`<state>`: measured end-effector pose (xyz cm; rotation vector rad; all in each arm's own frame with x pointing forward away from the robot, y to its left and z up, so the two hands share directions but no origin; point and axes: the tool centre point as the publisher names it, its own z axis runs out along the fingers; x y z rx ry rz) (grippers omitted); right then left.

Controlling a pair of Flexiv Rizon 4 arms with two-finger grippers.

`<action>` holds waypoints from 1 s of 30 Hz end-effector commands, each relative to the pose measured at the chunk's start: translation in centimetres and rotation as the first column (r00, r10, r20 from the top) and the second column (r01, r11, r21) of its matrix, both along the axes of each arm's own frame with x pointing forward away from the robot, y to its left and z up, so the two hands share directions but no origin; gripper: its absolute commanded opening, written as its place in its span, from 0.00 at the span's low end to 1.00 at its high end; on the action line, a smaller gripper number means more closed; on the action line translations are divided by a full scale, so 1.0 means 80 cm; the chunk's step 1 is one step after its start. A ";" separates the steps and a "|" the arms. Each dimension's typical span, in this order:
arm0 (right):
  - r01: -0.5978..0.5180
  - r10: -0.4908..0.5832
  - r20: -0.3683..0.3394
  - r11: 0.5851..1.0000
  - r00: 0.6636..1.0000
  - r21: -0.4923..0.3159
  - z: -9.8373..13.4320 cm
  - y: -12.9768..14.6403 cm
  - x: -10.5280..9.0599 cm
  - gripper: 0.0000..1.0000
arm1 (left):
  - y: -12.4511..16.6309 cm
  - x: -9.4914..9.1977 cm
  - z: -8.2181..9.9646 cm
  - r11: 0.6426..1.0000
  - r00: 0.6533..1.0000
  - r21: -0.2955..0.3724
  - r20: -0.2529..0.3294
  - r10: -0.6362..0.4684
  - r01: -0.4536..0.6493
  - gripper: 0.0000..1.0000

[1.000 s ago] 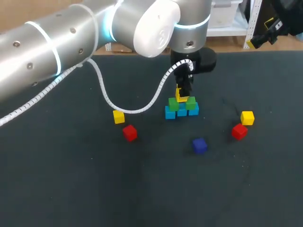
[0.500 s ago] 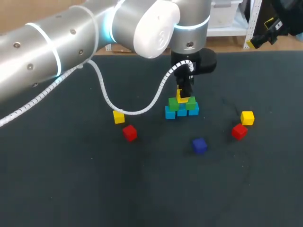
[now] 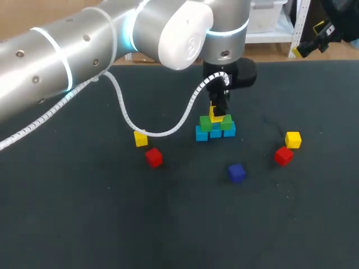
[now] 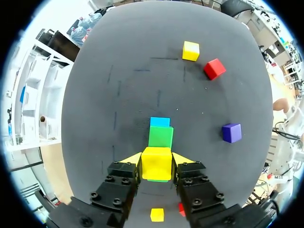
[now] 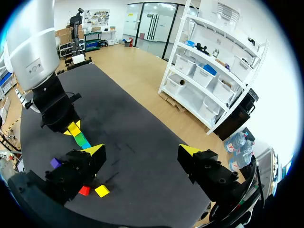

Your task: Place the blue cubes, place green cubes on the blue cubes, place the yellow cubes on the green cubes, then place the red cubes on the yellow cubes, and place purple cube on the red cubes.

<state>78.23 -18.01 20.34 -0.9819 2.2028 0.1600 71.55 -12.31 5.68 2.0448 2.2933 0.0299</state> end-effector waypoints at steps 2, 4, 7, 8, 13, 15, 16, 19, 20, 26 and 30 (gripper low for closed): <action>0.001 -0.001 0.000 1.000 1.000 -0.001 0.000 0.000 -0.001 1.00 | 0.002 -0.001 -0.001 1.000 1.000 0.001 0.002 -0.004 0.004 0.26; 0.001 -0.001 0.000 1.000 1.000 -0.001 0.000 0.000 -0.001 1.00 | 0.002 -0.001 -0.001 1.000 1.000 0.001 0.003 -0.004 0.004 0.28; 0.001 -0.001 0.000 1.000 1.000 -0.001 0.000 0.000 -0.001 1.00 | 0.001 -0.001 -0.001 1.000 1.000 0.002 0.004 -0.004 0.004 0.29; 0.001 -0.001 0.000 1.000 1.000 -0.001 0.000 0.000 -0.001 1.00 | 0.001 -0.001 -0.001 1.000 1.000 0.002 0.003 -0.004 0.004 0.29; 0.001 -0.001 0.000 1.000 1.000 -0.001 0.000 0.000 -0.001 1.00 | 0.001 -0.001 -0.003 1.000 1.000 0.004 0.006 -0.006 0.006 0.29; 0.001 -0.001 0.000 1.000 1.000 -0.001 0.000 0.000 -0.001 1.00 | 0.002 -0.001 -0.003 1.000 1.000 0.004 0.006 -0.005 0.005 0.29; 0.001 -0.001 0.000 1.000 1.000 -0.001 0.000 0.000 -0.001 1.00 | 0.002 -0.001 -0.003 1.000 1.000 0.004 0.006 -0.004 0.004 0.30; 0.001 -0.001 0.000 1.000 1.000 -0.001 0.000 0.000 -0.001 1.00 | 0.002 -0.001 -0.002 1.000 1.000 0.003 0.006 -0.003 0.003 0.31; 0.001 -0.001 0.000 1.000 1.000 -0.001 0.000 0.000 -0.001 1.00 | 0.002 -0.001 -0.002 1.000 1.000 0.003 0.005 -0.003 0.003 0.32; 0.001 -0.001 0.000 1.000 1.000 -0.001 0.000 0.000 -0.001 1.00 | 0.002 -0.001 -0.003 1.000 1.000 0.005 0.005 -0.004 0.004 0.41; 0.001 -0.001 0.000 1.000 1.000 -0.001 0.000 0.000 -0.001 1.00 | 0.002 -0.001 -0.003 1.000 1.000 0.005 0.004 -0.005 0.005 0.47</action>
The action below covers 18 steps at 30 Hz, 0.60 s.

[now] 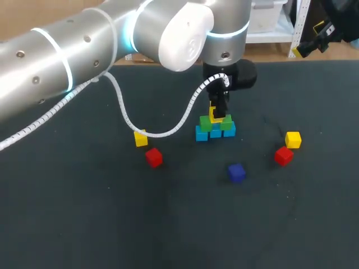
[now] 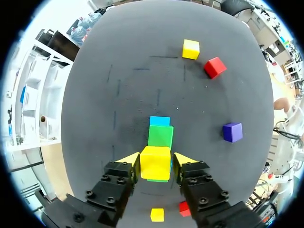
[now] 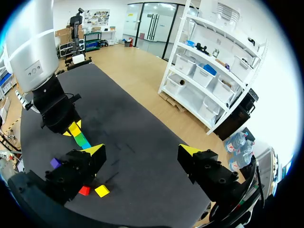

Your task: Place the blue cubes, place green cubes on the blue cubes, place the yellow cubes on the green cubes, then place the red cubes on the yellow cubes, and place purple cube on the red cubes.

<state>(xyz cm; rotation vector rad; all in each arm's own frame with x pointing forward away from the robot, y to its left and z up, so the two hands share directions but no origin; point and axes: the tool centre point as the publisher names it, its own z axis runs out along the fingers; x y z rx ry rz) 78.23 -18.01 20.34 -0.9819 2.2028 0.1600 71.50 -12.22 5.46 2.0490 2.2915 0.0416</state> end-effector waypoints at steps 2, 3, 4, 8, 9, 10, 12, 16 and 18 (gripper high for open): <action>0.001 -0.001 0.000 1.000 1.000 -0.001 0.000 0.000 -0.001 1.00 | 0.001 -0.001 0.000 1.000 1.000 -0.002 0.000 -0.004 0.004 0.46; 0.001 -0.001 0.000 1.000 1.000 -0.001 0.000 0.000 -0.001 1.00 | 0.001 -0.001 0.000 1.000 1.000 -0.002 0.000 -0.004 0.004 0.46; 0.001 -0.001 0.000 1.000 1.000 -0.001 0.000 0.000 -0.001 1.00 | 0.001 -0.001 0.000 1.000 1.000 -0.001 0.001 -0.005 0.005 0.46; 0.001 -0.001 0.000 1.000 1.000 -0.001 0.000 0.000 -0.001 1.00 | 0.002 -0.001 0.000 1.000 1.000 0.001 0.002 -0.010 0.010 0.45; 0.001 -0.001 0.000 1.000 1.000 -0.001 0.000 0.000 -0.001 1.00 | 0.002 -0.001 0.000 1.000 1.000 0.001 0.003 -0.012 0.012 0.44; 0.001 -0.001 0.000 1.000 1.000 -0.001 0.000 0.000 -0.001 1.00 | 0.002 -0.002 0.001 1.000 1.000 0.001 0.004 -0.014 0.014 0.44; 0.001 -0.001 0.000 1.000 1.000 -0.001 0.000 0.000 -0.001 1.00 | 0.002 -0.002 0.001 1.000 1.000 0.001 0.006 -0.018 0.018 0.40; 0.001 -0.001 0.000 1.000 1.000 -0.001 0.000 0.000 -0.001 1.00 | 0.001 -0.003 0.002 1.000 1.000 0.001 0.008 -0.027 0.027 0.39; 0.001 -0.001 0.000 1.000 1.000 -0.001 0.000 0.000 -0.001 1.00 | 0.000 -0.003 0.002 1.000 0.999 0.001 0.009 -0.030 0.030 0.38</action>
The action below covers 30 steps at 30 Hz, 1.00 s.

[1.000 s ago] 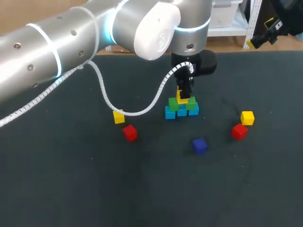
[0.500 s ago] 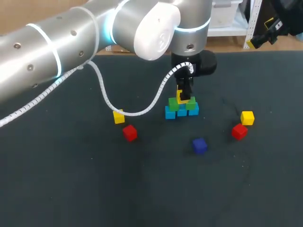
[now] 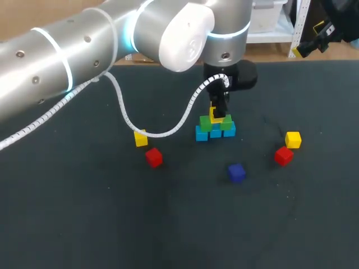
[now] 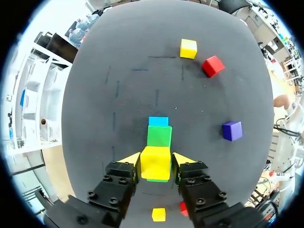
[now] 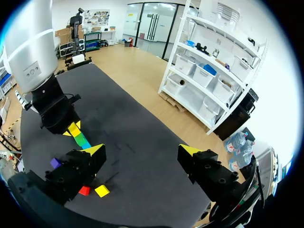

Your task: Place the blue cubes, place green cubes on the blue cubes, place the yellow cubes on the green cubes, then place the red cubes on the yellow cubes, and place purple cube on the red cubes.

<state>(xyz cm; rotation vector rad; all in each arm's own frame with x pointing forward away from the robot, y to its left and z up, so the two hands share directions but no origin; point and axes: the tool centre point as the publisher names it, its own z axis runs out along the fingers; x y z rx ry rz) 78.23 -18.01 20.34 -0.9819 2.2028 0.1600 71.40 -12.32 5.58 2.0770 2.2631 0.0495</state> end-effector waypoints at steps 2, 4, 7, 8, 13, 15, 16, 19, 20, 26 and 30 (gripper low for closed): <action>0.001 -0.001 0.000 1.000 1.000 -0.001 0.000 0.000 -0.001 1.00 | 0.002 -0.002 0.001 1.000 1.000 -0.002 0.005 -0.008 0.008 0.37; 0.001 -0.001 0.000 1.000 1.000 -0.001 0.000 0.000 -0.001 1.00 | 0.002 -0.002 0.001 1.000 1.000 0.000 0.007 -0.010 0.010 0.35; 0.001 -0.001 0.000 1.000 1.000 -0.001 0.000 0.000 -0.001 1.00 | 0.002 -0.002 0.001 1.000 1.000 0.002 0.008 -0.013 0.013 0.34; 0.001 -0.001 0.000 1.000 1.000 -0.001 0.000 0.000 -0.001 1.00 | 0.003 -0.002 0.001 1.000 1.000 0.003 0.009 -0.014 0.014 0.34; 0.001 -0.001 0.000 1.000 1.000 -0.001 0.000 0.000 -0.001 1.00 | 0.003 -0.002 0.002 1.000 1.000 0.006 0.013 -0.018 0.018 0.33; 0.001 -0.001 0.000 1.000 1.000 -0.001 0.000 0.000 -0.001 1.00 | 0.003 -0.002 0.002 1.000 1.000 0.006 0.014 -0.019 0.019 0.33; 0.001 -0.001 0.000 1.000 1.000 -0.001 0.000 0.000 -0.001 1.00 | 0.003 -0.002 0.002 1.000 1.000 0.006 0.014 -0.021 0.020 0.33; 0.001 -0.001 0.000 1.000 1.000 -0.001 0.000 0.000 -0.001 1.00 | 0.004 -0.002 0.002 1.000 1.000 0.007 0.015 -0.024 0.024 0.33; 0.001 -0.001 0.000 1.000 1.000 -0.001 0.000 0.000 -0.001 1.00 | 0.004 -0.002 0.002 1.000 1.000 0.007 0.016 -0.025 0.025 0.33; 0.001 -0.001 0.000 1.000 1.000 -0.001 0.000 0.000 -0.001 1.00 | 0.006 -0.001 0.002 1.000 0.999 0.010 0.020 -0.028 0.028 0.33; 0.001 -0.001 0.000 1.000 1.000 -0.001 0.000 0.000 -0.001 1.00 | 0.007 -0.001 0.001 0.999 0.999 0.010 0.019 -0.031 0.031 0.35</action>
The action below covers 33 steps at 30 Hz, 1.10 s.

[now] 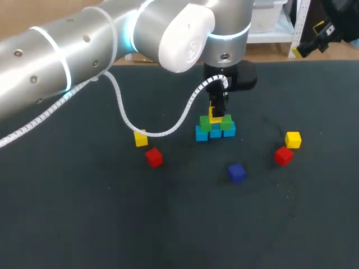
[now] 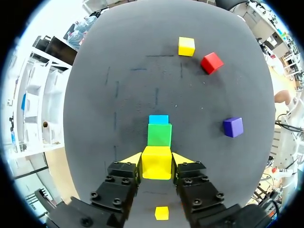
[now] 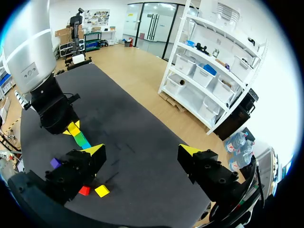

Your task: Place the blue cubes, place green cubes on the blue cubes, place the yellow cubes on the green cubes, then place the red cubes on the yellow cubes, and place purple cube on the red cubes.

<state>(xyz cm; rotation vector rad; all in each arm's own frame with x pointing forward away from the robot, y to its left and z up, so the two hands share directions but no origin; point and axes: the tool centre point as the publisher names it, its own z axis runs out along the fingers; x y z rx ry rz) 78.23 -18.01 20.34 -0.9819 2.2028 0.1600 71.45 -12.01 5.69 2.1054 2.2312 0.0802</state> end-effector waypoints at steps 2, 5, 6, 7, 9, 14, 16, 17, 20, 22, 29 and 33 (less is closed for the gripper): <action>0.001 -0.001 0.000 1.000 1.000 -0.001 0.000 0.000 -0.001 1.00 | 0.003 -0.002 0.000 1.000 1.000 -0.003 0.003 -0.007 0.007 0.35; 0.001 -0.001 0.000 1.000 1.000 -0.001 0.000 0.000 -0.001 1.00 | 0.003 -0.003 0.000 1.000 1.000 -0.002 0.003 -0.010 0.010 0.36; 0.001 -0.001 0.000 1.000 1.000 -0.001 0.000 0.000 -0.001 1.00 | 0.003 -0.003 0.000 1.000 1.000 -0.002 0.003 -0.010 0.010 0.37; 0.001 -0.001 0.000 1.000 1.000 -0.001 0.000 0.000 -0.001 1.00 | 0.002 -0.003 0.000 1.000 1.000 -0.001 0.003 -0.010 0.010 0.38; 0.001 -0.001 0.000 1.000 1.000 -0.001 0.000 0.000 -0.001 1.00 | 0.002 -0.003 0.000 1.000 1.000 0.000 0.004 -0.012 0.012 0.41; 0.001 -0.001 0.000 1.000 1.000 -0.001 0.000 0.000 -0.001 1.00 | 0.002 -0.004 -0.001 1.000 1.000 0.002 0.004 -0.014 0.014 0.55; 0.001 -0.001 0.000 1.000 1.000 -0.001 0.000 0.000 -0.001 1.00 | 0.002 -0.004 -0.001 1.000 1.000 0.001 0.003 -0.015 0.015 0.76; 0.001 -0.001 0.000 1.000 1.000 -0.001 0.000 0.000 -0.001 1.00 | 0.002 -0.004 -0.001 1.000 1.000 0.001 0.003 -0.015 0.015 0.98; 0.001 -0.001 0.000 1.000 1.000 -0.001 0.000 0.000 -0.001 1.00 | 0.001 -0.004 -0.001 1.000 1.000 -0.002 0.002 -0.015 0.015 1.00; 0.001 -0.001 0.000 1.000 1.000 -0.001 0.000 0.000 -0.001 1.00 | 0.001 -0.004 0.000 1.000 1.000 -0.004 0.003 -0.013 0.013 1.00; 0.001 -0.001 0.000 1.000 1.000 -0.001 0.000 0.000 -0.001 1.00 | 0.006 0.003 0.020 0.999 1.000 -0.047 0.019 0.020 -0.019 1.00; 0.001 -0.001 0.000 1.000 1.000 -0.001 0.000 0.000 -0.001 1.00 | 0.014 0.001 0.035 0.997 0.999 -0.071 0.017 0.034 -0.033 1.00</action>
